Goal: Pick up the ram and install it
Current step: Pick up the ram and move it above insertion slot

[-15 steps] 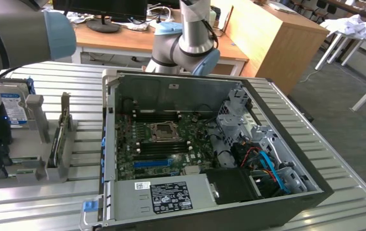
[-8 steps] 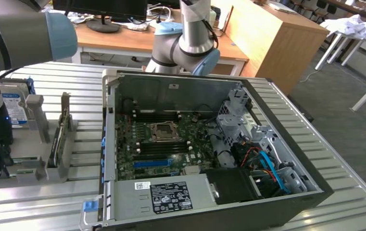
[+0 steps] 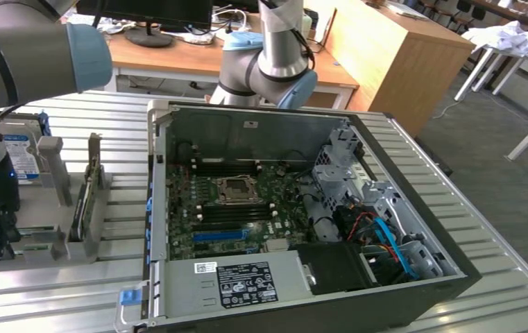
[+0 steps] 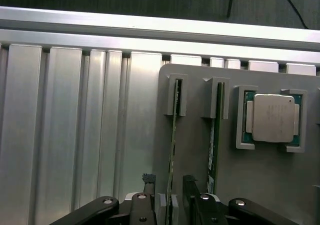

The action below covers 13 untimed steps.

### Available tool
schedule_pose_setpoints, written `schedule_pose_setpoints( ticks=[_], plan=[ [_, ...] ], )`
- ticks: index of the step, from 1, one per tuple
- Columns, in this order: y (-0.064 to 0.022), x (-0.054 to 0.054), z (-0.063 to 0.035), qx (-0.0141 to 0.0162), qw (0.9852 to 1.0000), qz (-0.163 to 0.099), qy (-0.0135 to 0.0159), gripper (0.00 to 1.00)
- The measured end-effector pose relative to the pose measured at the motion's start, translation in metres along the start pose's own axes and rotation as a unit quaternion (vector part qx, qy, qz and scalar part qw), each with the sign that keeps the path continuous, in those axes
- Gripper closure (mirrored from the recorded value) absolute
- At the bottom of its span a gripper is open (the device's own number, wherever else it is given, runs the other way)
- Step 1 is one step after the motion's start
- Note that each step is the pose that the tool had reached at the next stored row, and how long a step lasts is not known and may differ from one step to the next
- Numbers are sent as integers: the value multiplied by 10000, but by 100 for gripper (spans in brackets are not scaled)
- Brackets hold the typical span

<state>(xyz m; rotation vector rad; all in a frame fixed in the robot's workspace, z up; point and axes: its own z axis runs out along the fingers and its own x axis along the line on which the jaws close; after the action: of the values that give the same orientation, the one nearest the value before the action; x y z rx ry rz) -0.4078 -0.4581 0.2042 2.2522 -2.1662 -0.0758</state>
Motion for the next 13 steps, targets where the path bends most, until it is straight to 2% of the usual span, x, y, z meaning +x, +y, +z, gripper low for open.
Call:
schedule_pose_setpoints(
  ticks=[13],
  plan=[
    [-1,1,27,0,10000,0,0,65]
  ],
)
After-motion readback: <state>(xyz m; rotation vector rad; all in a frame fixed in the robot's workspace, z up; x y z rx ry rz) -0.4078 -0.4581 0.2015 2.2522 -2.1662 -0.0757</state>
